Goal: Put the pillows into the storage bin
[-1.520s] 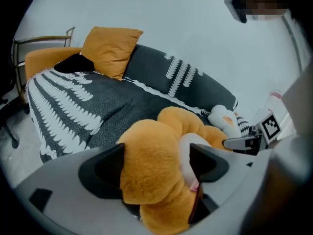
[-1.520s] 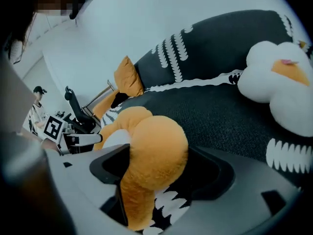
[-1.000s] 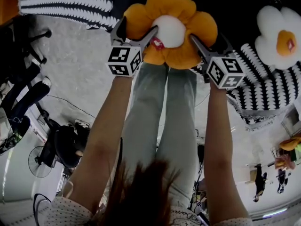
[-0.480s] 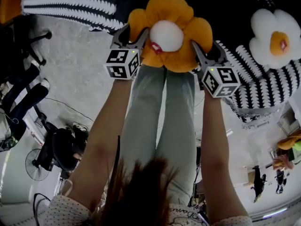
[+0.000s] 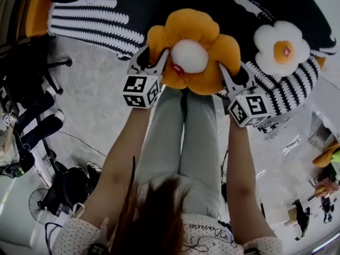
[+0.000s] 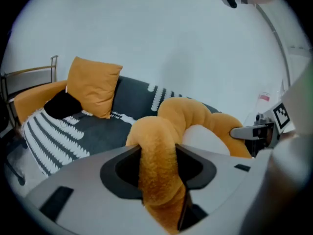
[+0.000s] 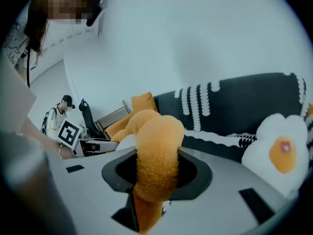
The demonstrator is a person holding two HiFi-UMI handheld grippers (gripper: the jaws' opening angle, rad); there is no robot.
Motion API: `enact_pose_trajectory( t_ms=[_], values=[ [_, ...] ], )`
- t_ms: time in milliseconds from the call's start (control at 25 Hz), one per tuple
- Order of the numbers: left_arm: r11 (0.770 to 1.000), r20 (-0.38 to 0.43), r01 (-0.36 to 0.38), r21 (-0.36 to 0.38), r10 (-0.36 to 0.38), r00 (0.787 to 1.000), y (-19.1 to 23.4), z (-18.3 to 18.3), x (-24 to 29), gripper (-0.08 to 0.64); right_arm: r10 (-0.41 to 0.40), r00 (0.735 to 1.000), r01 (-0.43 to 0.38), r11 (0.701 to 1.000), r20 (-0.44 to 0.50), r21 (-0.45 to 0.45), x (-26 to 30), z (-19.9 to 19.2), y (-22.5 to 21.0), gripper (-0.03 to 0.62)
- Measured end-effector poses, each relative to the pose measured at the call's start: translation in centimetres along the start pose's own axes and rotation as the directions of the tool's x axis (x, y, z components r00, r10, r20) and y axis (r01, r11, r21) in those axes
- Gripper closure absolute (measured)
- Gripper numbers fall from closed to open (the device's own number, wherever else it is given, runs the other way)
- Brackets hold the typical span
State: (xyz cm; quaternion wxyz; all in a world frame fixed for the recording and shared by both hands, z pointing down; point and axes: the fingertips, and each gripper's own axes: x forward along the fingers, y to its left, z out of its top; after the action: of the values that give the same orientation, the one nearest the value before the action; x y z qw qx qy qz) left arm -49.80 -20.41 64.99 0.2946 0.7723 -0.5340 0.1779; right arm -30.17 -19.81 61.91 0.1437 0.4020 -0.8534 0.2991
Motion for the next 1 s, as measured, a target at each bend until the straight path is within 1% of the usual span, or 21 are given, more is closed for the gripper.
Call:
enact_pose_trajectory(
  t_ms=[120,240,360,480,600,680,800,920,1000],
  values=[
    [0.999,0.059,0.029,0.045,-0.032,0.998,-1.5,6.4,-2.3,0.370,-0.008,0.996,0.012,0.999,0.091,-0.046,-2.6,6.2,1.8,0.434],
    [0.994,0.125,0.035,0.103,-0.048,0.991,-3.4,12.7,-4.8,0.370,-0.025,0.982,0.037,0.997,0.187,-0.062,-5.8,11.6,3.5,0.434],
    [0.985,0.197,0.055,0.165,-0.087,0.976,-6.1,18.6,-7.6,0.370,-0.055,0.959,0.078,0.994,0.279,-0.073,-9.4,16.7,5.0,0.436],
    [0.974,0.254,0.091,0.207,-0.144,0.956,-8.5,23.6,-10.6,0.365,-0.068,0.926,0.104,0.991,0.371,-0.079,-13.3,21.4,6.8,0.436],
    [0.960,0.302,0.136,0.244,-0.208,0.930,-10.8,27.6,-13.4,0.356,-0.070,0.882,0.111,0.992,0.466,-0.060,-17.4,25.9,8.9,0.437],
    [0.948,0.328,0.163,0.273,-0.251,0.911,-12.3,30.0,-14.8,0.351,-0.081,0.860,0.145,0.985,0.504,-0.091,-19.7,28.3,10.1,0.437],
    [0.928,0.346,0.214,0.306,-0.318,0.883,-14.9,32.4,-16.1,0.344,-0.109,0.832,0.209,0.970,0.544,-0.126,-23.4,30.7,11.2,0.437],
    [0.898,0.348,0.282,0.337,-0.397,0.849,-18.6,33.6,-16.4,0.327,-0.145,0.795,0.255,0.961,0.589,-0.108,-27.7,32.1,11.0,0.439],
    [0.871,0.349,0.328,0.365,-0.455,0.819,-21.4,34.0,-16.5,0.317,-0.168,0.770,0.281,0.956,0.616,-0.090,-30.6,32.4,10.3,0.440]
  ],
)
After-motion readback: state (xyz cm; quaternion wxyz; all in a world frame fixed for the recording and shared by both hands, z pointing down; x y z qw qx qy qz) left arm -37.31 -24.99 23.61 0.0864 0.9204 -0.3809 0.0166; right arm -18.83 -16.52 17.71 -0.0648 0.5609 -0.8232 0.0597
